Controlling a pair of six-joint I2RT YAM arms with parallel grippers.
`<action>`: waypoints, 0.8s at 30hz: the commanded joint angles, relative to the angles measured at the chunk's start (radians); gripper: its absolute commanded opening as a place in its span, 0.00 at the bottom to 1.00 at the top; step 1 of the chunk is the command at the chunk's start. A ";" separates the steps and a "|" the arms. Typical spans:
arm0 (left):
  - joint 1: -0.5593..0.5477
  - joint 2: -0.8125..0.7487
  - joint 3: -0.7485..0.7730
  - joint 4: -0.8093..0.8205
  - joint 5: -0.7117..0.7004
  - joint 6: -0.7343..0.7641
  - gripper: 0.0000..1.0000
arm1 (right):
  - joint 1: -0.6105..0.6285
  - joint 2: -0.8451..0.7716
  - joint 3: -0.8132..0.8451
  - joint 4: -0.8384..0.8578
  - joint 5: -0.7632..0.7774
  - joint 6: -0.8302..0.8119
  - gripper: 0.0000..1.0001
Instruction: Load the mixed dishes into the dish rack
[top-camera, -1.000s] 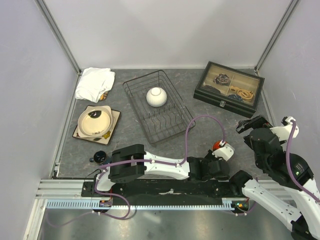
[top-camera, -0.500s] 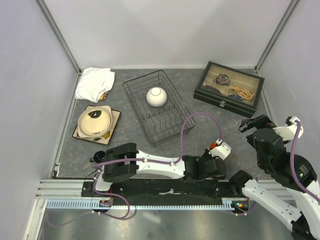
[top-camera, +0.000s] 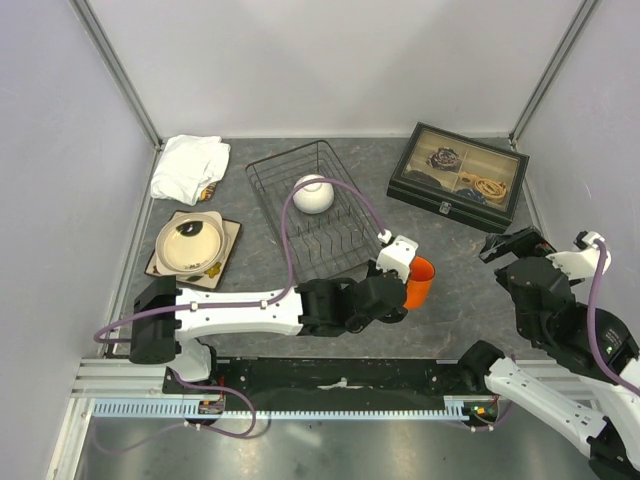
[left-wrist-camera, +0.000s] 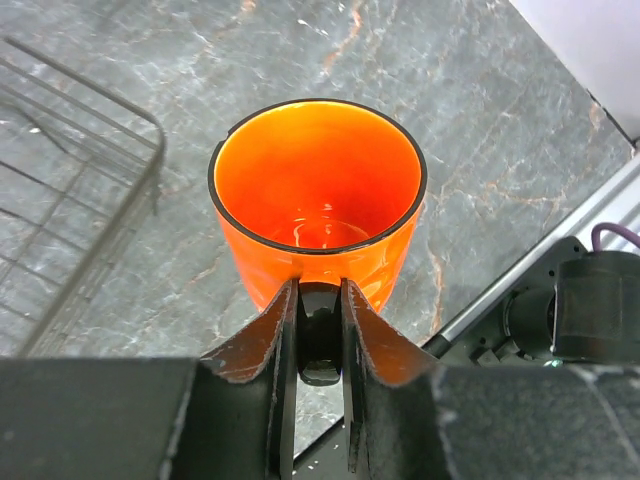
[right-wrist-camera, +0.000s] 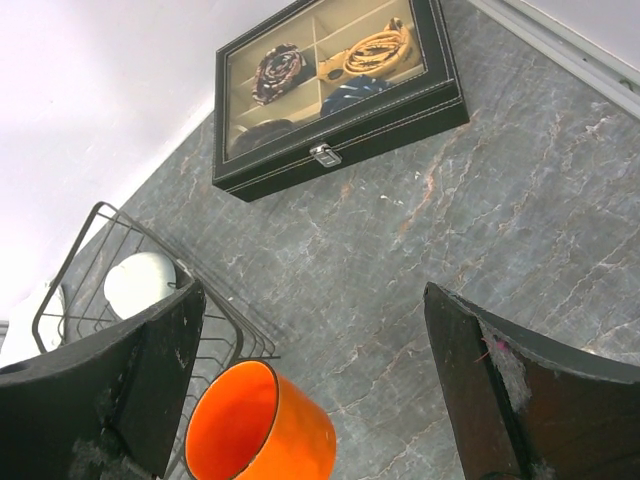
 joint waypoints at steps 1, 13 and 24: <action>0.005 -0.042 -0.023 0.061 -0.011 -0.050 0.01 | 0.021 -0.022 -0.004 0.009 0.035 0.026 0.98; 0.010 0.039 -0.146 0.307 0.113 -0.056 0.02 | 0.032 -0.042 -0.028 0.006 0.023 0.034 0.98; 0.007 0.093 -0.242 0.474 0.151 -0.054 0.02 | 0.032 -0.051 -0.028 -0.004 0.042 0.021 0.98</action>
